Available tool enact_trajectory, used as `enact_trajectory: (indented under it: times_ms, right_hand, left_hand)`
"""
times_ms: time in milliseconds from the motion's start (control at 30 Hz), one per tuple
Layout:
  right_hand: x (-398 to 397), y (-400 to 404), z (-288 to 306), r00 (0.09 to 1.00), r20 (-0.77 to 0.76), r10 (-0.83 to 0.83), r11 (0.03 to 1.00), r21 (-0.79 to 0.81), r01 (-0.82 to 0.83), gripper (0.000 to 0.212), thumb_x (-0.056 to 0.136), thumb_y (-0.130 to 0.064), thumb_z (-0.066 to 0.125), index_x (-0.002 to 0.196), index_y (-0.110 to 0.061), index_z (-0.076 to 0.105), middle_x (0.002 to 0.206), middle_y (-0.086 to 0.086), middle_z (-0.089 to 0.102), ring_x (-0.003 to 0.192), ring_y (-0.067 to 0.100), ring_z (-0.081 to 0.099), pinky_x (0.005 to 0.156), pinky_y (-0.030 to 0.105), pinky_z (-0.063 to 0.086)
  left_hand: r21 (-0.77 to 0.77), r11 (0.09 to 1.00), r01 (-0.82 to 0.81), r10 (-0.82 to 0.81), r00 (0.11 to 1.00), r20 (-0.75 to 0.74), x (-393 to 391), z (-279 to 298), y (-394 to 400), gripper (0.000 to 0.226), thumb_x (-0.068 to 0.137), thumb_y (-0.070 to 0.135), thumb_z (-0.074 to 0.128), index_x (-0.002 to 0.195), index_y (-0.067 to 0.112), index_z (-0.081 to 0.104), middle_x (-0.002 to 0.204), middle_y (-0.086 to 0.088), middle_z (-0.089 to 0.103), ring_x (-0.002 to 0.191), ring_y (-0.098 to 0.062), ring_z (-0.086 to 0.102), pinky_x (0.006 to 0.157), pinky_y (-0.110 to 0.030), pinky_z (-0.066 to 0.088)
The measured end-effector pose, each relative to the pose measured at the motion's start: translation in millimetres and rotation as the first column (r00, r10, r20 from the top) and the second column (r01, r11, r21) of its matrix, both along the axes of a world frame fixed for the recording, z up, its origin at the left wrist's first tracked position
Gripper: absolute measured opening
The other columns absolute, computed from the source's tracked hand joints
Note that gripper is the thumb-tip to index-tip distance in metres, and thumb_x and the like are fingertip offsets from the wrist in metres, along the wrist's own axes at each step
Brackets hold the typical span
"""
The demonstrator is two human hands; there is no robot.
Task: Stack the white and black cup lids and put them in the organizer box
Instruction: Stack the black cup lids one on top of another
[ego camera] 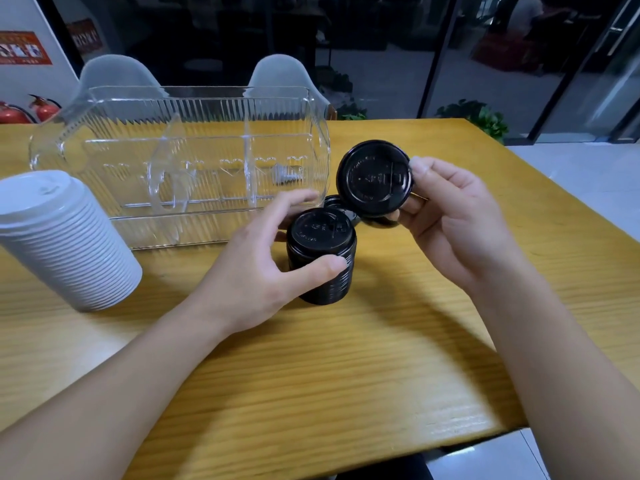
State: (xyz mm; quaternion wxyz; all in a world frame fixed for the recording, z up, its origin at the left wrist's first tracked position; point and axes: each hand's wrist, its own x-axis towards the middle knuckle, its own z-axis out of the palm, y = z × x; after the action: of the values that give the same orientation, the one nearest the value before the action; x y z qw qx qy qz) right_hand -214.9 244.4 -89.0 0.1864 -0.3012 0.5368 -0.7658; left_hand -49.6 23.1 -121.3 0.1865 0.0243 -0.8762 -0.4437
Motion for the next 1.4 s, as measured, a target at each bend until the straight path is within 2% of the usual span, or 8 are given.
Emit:
enact_trajectory:
  times_ms: [100, 300, 500, 600, 733, 833, 1067, 1400]
  right_hand:
    - [7, -7, 2, 0.997, 0.073, 0.04, 0.998, -0.044, -0.037, 0.018, 0.117, -0.015, 0.053, 0.125, 0.0, 0.058, 0.095, 0.01, 0.052, 0.083, 0.03, 0.021, 0.077, 0.034, 0.045]
    - [17, -13, 3, 0.986, 0.102, 0.13, 0.992, -0.016, -0.129, 0.024, 0.12, -0.015, 0.041, 0.115, -0.001, 0.06, 0.076, -0.01, 0.071, 0.064, 0.002, 0.064, 0.07, 0.023, 0.054]
    - [24, -14, 3, 0.986, 0.031, 0.165, 0.985, 0.041, -0.167, 0.025, 0.111, -0.018, 0.056, 0.102, 0.0, 0.07, 0.083, 0.001, 0.076, 0.068, 0.009, 0.066, 0.07, 0.024, 0.057]
    - [23, -14, -1, 0.993, -0.062, 0.102, 0.994, 0.038, -0.099, 0.024, 0.108, -0.023, 0.068, 0.112, -0.001, 0.077, 0.099, 0.01, 0.08, 0.084, 0.022, 0.069, 0.082, 0.032, 0.059]
    - [26, -13, -5, 0.909, -0.417, 0.016, 0.99, 0.133, 0.044, 0.045, 0.098, -0.017, 0.083, 0.14, -0.008, 0.072, 0.137, 0.009, 0.078, 0.13, 0.032, 0.072, 0.109, 0.057, 0.057]
    - [27, -13, -8, 0.796, -0.604, 0.038, 0.967, 0.223, 0.123, 0.061, 0.09, -0.013, 0.094, 0.145, -0.01, 0.07, 0.143, 0.001, 0.076, 0.136, 0.029, 0.07, 0.115, 0.064, 0.051]
    - [26, -11, -11, 0.826, -0.563, -0.021, 0.961, 0.216, 0.172, 0.047, 0.094, -0.018, 0.089, 0.138, -0.009, 0.075, 0.131, 0.003, 0.081, 0.125, 0.03, 0.075, 0.11, 0.058, 0.057]
    - [34, -13, -13, 0.773, -0.631, 0.066, 0.919, 0.341, 0.199, 0.048, 0.092, -0.029, 0.092, 0.137, -0.021, 0.077, 0.131, -0.013, 0.08, 0.129, 0.016, 0.073, 0.112, 0.047, 0.055]
  left_hand:
    - [0.053, 0.999, -0.008, 0.009, 1.0, -0.019, -1, 2, 4, 0.094, 0.085, 0.079, 0.078, 0.167, 0.054, 0.039, 0.147, 0.021, 0.071, 0.148, -0.003, 0.06, 0.131, -0.049, 0.043]
    - [0.062, 0.998, 0.01, 0.001, 0.985, -0.175, -6, 5, 16, 0.108, 0.092, 0.047, 0.095, 0.178, 0.036, 0.03, 0.16, 0.016, 0.062, 0.155, -0.011, 0.056, 0.133, -0.046, 0.042]
    - [0.02, 0.999, -0.043, 0.048, 0.94, -0.338, -3, 5, 18, 0.086, 0.085, 0.031, 0.1, 0.16, 0.028, 0.058, 0.154, 0.01, 0.069, 0.15, -0.024, 0.061, 0.129, -0.051, 0.045]
    - [0.033, 0.997, -0.066, 0.074, 0.933, -0.352, -3, 4, 13, 0.081, 0.085, 0.028, 0.101, 0.155, 0.024, 0.062, 0.151, 0.006, 0.071, 0.146, -0.028, 0.064, 0.126, -0.05, 0.047]
    - [0.011, 0.995, -0.1, 0.099, 0.943, -0.317, -2, 7, 13, 0.075, 0.086, 0.043, 0.097, 0.151, 0.026, 0.064, 0.148, 0.011, 0.071, 0.145, -0.023, 0.063, 0.125, -0.046, 0.047]
    - [-0.057, 0.993, -0.106, 0.086, 0.955, -0.284, -1, 7, 14, 0.071, 0.088, 0.052, 0.093, 0.15, 0.03, 0.065, 0.147, 0.014, 0.07, 0.145, -0.022, 0.061, 0.123, -0.046, 0.047]
    - [0.017, 1.0, 0.004, -0.002, 0.998, -0.066, 0, 0, 5, 0.115, 0.071, 0.065, 0.1, 0.168, 0.048, 0.04, 0.159, 0.022, 0.059, 0.154, -0.008, 0.053, 0.126, -0.048, 0.047]
    - [0.146, 0.986, 0.084, -0.088, 0.996, 0.018, -6, -10, -1, 0.116, 0.073, 0.055, 0.104, 0.167, 0.049, 0.035, 0.146, 0.009, 0.075, 0.142, -0.022, 0.07, 0.126, -0.059, 0.048]
